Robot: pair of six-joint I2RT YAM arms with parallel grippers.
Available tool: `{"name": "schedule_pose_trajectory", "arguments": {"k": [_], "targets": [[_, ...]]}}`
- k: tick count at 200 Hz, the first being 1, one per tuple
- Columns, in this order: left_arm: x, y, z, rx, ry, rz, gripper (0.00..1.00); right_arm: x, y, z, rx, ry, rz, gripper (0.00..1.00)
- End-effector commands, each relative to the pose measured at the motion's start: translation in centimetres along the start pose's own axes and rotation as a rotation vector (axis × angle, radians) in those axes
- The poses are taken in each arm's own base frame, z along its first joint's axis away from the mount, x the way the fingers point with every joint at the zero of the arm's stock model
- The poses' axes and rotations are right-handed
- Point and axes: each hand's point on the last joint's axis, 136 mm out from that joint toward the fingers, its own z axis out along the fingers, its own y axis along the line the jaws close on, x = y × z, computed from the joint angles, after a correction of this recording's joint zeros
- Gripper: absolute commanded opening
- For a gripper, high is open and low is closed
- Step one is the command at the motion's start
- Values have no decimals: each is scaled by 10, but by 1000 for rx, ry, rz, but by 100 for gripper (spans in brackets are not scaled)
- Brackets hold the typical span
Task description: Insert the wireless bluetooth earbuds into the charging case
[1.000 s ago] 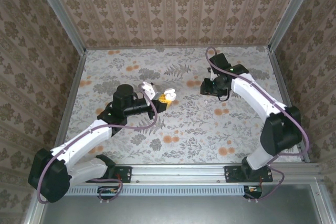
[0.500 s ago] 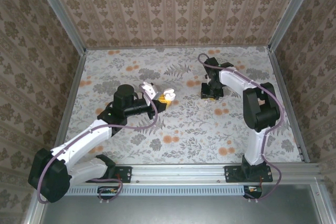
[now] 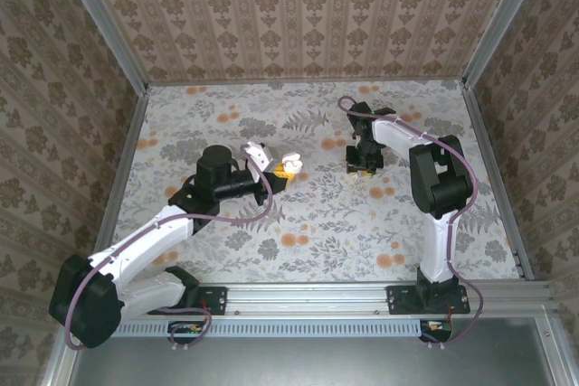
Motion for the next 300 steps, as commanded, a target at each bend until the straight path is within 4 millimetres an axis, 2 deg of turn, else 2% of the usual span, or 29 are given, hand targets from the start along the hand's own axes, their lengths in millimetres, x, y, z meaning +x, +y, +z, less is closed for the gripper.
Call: {"name": "schedule_pose_trajectory", "arguments": {"k": [1, 71, 139, 177, 234, 266, 290, 300], "targets": [[-4, 2, 0, -2, -1, 19, 0, 11, -5, 8, 38, 48, -16, 32], [-7, 1, -1, 2, -6, 19, 0, 12, 0, 21, 44, 71, -36, 30], [-9, 0, -1, 3, -9, 18, 0, 13, 12, 18, 42, 63, -86, 22], [-7, -1, -2, 4, -5, 13, 0, 27, 20, 10, 47, 60, -125, 20], [-4, 0, -3, -3, -9, 10, 0, 63, 28, 0, 107, 50, -223, 19], [-2, -1, -2, 2, -10, 2, 0, 78, 32, 5, 95, 73, -244, 19], [-2, -3, -5, 1, -12, -3, 0, 87, 40, 8, 63, 103, -262, 23], [-1, -4, -6, -3, -13, -5, 0, 89, 42, 8, 57, 107, -258, 29]]}}
